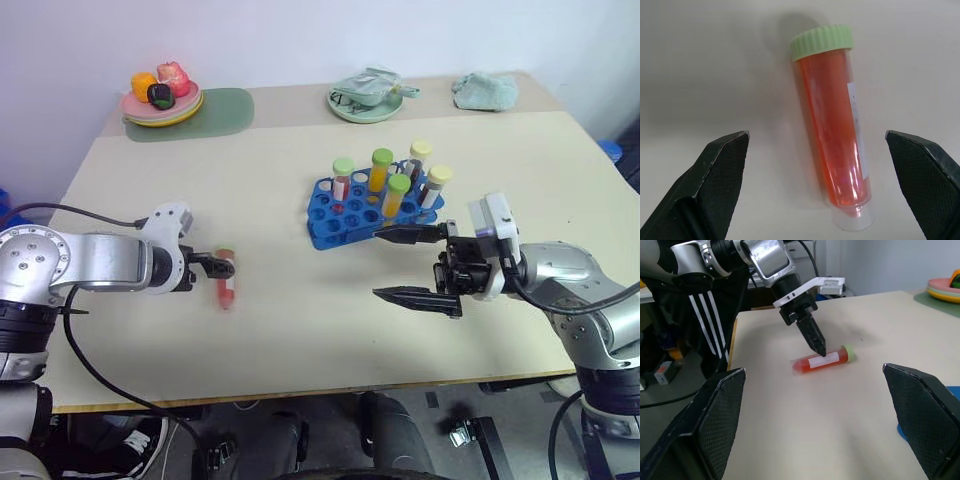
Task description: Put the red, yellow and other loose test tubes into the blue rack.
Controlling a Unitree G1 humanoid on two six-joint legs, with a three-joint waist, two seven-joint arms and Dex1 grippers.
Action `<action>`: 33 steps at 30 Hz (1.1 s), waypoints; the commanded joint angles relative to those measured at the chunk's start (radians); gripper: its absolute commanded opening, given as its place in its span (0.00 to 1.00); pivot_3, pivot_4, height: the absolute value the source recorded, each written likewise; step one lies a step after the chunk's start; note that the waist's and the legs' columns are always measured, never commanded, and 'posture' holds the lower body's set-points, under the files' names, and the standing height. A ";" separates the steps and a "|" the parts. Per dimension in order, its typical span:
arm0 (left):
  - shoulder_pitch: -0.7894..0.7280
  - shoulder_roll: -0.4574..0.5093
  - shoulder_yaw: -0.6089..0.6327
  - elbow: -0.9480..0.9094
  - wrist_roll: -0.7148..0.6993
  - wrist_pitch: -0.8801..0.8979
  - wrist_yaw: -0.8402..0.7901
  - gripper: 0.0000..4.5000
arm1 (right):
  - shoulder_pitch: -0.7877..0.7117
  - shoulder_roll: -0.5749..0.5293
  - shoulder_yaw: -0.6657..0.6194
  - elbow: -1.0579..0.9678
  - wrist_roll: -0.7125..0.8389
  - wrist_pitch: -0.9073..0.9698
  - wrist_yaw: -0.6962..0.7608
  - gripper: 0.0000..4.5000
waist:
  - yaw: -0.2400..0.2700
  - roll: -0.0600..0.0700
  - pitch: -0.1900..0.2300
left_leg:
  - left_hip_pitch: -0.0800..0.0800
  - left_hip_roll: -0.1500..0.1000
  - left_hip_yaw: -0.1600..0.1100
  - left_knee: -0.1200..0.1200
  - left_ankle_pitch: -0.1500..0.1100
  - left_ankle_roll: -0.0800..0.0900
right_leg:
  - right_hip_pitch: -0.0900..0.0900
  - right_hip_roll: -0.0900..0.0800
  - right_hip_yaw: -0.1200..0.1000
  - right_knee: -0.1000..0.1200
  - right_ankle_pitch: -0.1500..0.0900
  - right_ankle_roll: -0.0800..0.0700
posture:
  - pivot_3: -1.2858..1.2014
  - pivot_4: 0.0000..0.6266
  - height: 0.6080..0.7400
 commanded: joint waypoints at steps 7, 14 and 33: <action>0.010 -0.045 -0.001 -0.013 -0.013 0.003 0.047 1.00 | 0.003 -0.004 -0.012 -0.037 0.007 -0.003 0.001 0.99 | -0.001 0.000 0.000 | 0.000 0.000 0.000 0.000 0.000 0.000 | 0.000 0.000 0.000 0.000 0.000 0.000 | 0.52 0.24 1.00; 0.036 -0.062 0.004 -0.028 -0.013 -0.003 0.062 1.00 | 0.006 -0.004 -0.010 -0.037 0.003 -0.003 -0.001 0.99 | 0.000 0.000 0.000 | 0.000 0.000 0.000 0.000 0.000 0.000 | 0.000 0.000 0.000 0.000 0.000 0.000 | 0.52 0.24 1.00; 0.047 -0.111 0.010 -0.046 -0.013 -0.025 0.102 0.51 | 0.004 0.001 -0.003 -0.036 -0.012 -0.007 -0.016 1.00 | 0.000 0.000 0.000 | 0.000 0.000 0.000 0.000 0.000 0.000 | 0.000 0.000 0.000 0.000 0.000 0.000 | 0.52 0.24 1.00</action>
